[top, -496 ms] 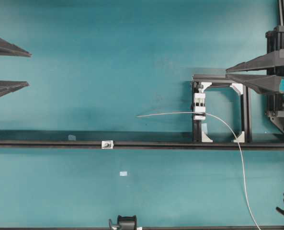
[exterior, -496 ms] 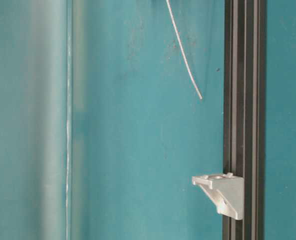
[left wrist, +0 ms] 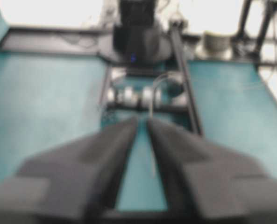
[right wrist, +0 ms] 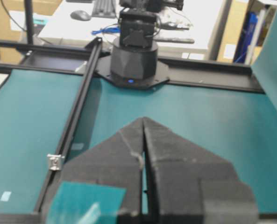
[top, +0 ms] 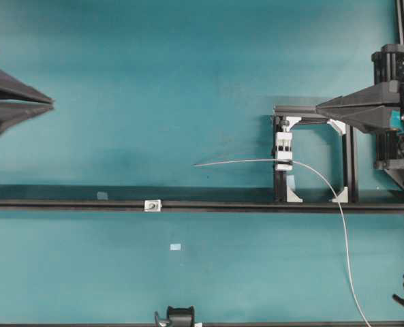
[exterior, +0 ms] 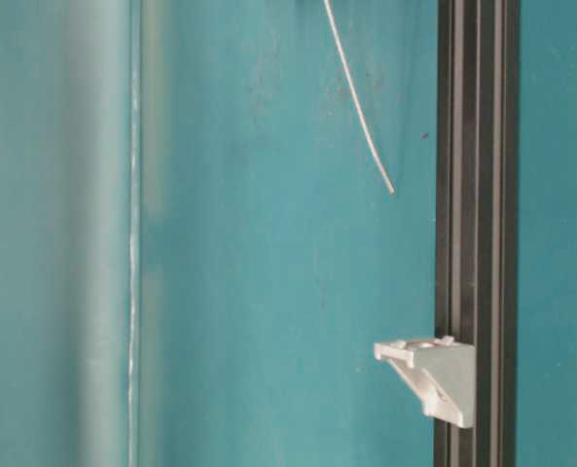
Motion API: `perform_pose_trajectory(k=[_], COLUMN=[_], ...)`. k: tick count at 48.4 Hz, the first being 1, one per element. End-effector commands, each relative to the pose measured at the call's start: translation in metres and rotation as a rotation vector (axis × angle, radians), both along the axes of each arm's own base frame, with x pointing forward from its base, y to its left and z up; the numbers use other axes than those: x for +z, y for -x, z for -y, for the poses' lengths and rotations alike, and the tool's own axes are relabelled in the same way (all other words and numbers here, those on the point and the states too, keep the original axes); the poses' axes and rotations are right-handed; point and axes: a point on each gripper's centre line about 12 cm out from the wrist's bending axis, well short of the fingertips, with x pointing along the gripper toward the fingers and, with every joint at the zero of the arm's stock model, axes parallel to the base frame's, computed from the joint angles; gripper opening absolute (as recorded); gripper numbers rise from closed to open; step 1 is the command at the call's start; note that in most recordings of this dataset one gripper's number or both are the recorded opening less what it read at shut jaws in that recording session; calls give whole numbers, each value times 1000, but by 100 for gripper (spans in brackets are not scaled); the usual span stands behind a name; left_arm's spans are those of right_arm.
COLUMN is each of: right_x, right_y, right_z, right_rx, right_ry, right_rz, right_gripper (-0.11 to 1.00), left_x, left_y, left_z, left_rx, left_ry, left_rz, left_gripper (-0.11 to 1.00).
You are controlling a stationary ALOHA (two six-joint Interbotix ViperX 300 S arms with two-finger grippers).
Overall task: Insert the wire into the hole on the left side and pull it with the left arm.
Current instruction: 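Move the right gripper open toward the grey wire near the fixture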
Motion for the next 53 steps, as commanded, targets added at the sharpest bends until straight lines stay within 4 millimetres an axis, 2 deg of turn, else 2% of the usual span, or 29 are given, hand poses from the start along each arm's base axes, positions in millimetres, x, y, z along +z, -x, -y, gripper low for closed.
perform_pose_trajectory(k=[1,7,11,14,23,38,53], right_x=[1,-4,-8,-10,-12,-15,-28], right_y=[-4,-5,-6,-6,-9,-19,-43], right_z=[1,1,1,1,2,4,5], right_rx=[-3,-3,-3,-3,-8,-24,-41], right_ry=[-6,-20,-35,-46,-51,-69,-148], right_rz=[-5,-25,-38,-46,-57,-114,-260], right_gripper=[-1,0,13,27,81,79,79], left_x=[4,-2,-3,-3,-2,-7,-29], left_y=[-9,-15,-16,-16,-16,-15,-28], left_z=[-2,-3,-4,-4,-5,-14,-15], left_rx=[8,14,19,17,22,58,58], left_ry=[-2,-8,-11,-14,-17,-39,-23], left_rz=[-5,-32,-34,-34,-34,-55,-173], left_gripper=[3,26,49,66,67,70,70])
